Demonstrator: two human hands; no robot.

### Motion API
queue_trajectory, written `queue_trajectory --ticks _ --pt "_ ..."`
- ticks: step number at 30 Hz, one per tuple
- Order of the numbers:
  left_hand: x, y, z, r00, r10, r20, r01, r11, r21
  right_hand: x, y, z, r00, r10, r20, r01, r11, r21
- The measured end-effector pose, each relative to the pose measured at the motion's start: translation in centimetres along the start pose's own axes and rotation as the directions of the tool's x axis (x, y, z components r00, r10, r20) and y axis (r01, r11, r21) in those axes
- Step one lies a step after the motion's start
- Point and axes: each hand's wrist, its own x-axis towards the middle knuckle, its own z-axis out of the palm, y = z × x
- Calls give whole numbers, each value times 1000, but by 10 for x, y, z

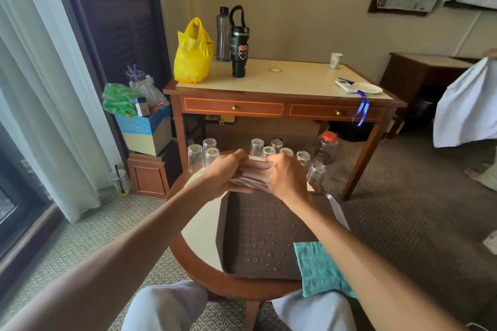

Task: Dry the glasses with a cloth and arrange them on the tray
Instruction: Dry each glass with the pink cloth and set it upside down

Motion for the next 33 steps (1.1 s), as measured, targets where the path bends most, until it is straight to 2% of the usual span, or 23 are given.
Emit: queue_trajectory --ticks 2,3,4,5,7,8,9,10,11,12,13,15,16,17,18,20,22,25,27,28,30,31,33 --pt "4 4 2 989 131 -66 -122 985 123 4 1 18 941 216 260 -263 951 161" --pt "6 5 1 972 216 -94 -190 954 230 7 1 25 880 267 393 -400 862 312" --pt "8 5 0 947 303 -108 -251 907 338 10 0 24 774 310 552 -577 705 413" --pt "9 5 -1 919 380 -108 -303 854 423 10 0 22 635 300 712 -725 549 416" --pt "10 4 -3 860 504 -82 -398 762 510 0 -3 5 386 92 918 -876 347 334" --pt "10 4 -3 835 546 -65 -437 731 523 -2 -5 -2 298 -10 954 -912 292 288" --pt "10 3 -4 820 569 -57 -462 719 519 -1 -1 1 251 -60 966 -931 257 258" --pt "10 1 -5 812 581 -56 -479 718 505 -1 -3 -2 238 -71 969 -936 250 248" --pt "11 1 -6 816 574 -65 -480 737 476 3 -3 2 273 -20 962 -924 271 268" --pt "12 0 -8 839 538 -77 -462 781 420 6 -6 5 353 64 934 -886 343 311" --pt "13 0 -9 883 463 -78 -415 847 331 8 -10 6 480 162 862 -804 476 357" --pt "11 3 -12 974 229 1 -227 968 105 10 -15 6 764 278 582 -526 791 312" --pt "10 3 -14 992 109 57 -112 993 42 7 -16 4 875 270 401 -367 912 186" --pt "9 3 -16 995 11 97 -14 1000 23 4 -17 0 955 204 216 -221 974 55" --pt "9 2 -18 991 -61 122 60 998 9 1 -19 -4 994 73 77 -70 997 -42" --pt "11 1 -19 984 -134 114 135 991 -2 -2 -21 -10 987 -155 -31 148 976 -161" --pt "13 -1 -16 990 -125 60 123 992 36 1 -17 -8 978 -208 -27 198 960 -198" --pt "16 0 -13 998 59 -19 -55 983 174 2 -13 2 999 -26 40 29 997 -74" --pt "21 0 -15 959 275 -64 -237 907 348 8 -13 14 951 220 218 -245 965 95" --pt "22 1 -17 921 384 -74 -315 841 439 10 -17 20 878 300 372 -408 877 254" --pt "25 4 -20 858 509 -59 -417 760 498 11 -23 25 678 321 661 -693 579 430" --pt "25 5 -22 846 531 -49 -446 755 481 8 -26 23 595 269 758 -769 465 439" --pt "26 3 -26 832 552 -44 -478 755 449 0 -29 14 508 144 849 -837 315 447"
